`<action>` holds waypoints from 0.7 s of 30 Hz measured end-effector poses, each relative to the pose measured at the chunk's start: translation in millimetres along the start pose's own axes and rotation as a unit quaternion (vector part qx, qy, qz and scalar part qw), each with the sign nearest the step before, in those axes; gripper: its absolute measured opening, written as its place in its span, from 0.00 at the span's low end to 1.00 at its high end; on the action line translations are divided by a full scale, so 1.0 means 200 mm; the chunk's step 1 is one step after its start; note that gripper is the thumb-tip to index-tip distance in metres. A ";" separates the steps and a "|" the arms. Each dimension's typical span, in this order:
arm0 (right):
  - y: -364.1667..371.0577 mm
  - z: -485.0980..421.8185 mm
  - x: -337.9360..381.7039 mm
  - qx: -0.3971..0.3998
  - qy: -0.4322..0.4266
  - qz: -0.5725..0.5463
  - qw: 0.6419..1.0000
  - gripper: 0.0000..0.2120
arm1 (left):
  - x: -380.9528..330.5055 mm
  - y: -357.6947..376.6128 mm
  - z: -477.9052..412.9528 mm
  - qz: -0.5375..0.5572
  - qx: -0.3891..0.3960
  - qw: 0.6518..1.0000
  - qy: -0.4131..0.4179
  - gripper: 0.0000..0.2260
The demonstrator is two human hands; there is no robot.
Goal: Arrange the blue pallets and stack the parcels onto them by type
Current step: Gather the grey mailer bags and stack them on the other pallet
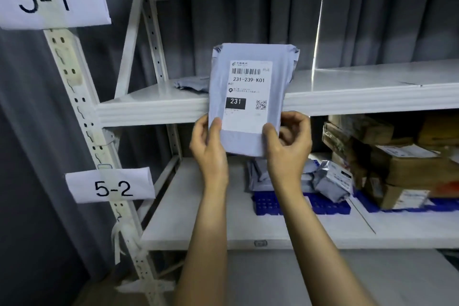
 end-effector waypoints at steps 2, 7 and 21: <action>-0.12 0.09 -0.07 -0.004 0.013 0.001 1.000 0.12 | 0.04 -0.07 0.14 0.000 0.007 1.000 -0.022 0.05; -0.38 0.26 -0.30 -0.016 0.070 0.026 0.997 0.09 | 0.17 -0.25 0.42 -0.019 0.035 0.996 -0.085 0.05; -0.59 0.47 -0.88 -0.005 0.294 0.198 0.935 0.08 | 0.62 -0.60 0.70 -0.168 0.072 0.952 -0.245 0.05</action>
Point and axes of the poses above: each hand's wrist, its own z-axis away from the middle knuckle, its own y-axis out of the palm, x = y × z, the point moved 7 cm from there along -z, towards the middle knuckle, and after that the axes turned 13 degrees about y, right-handed, at the moved point
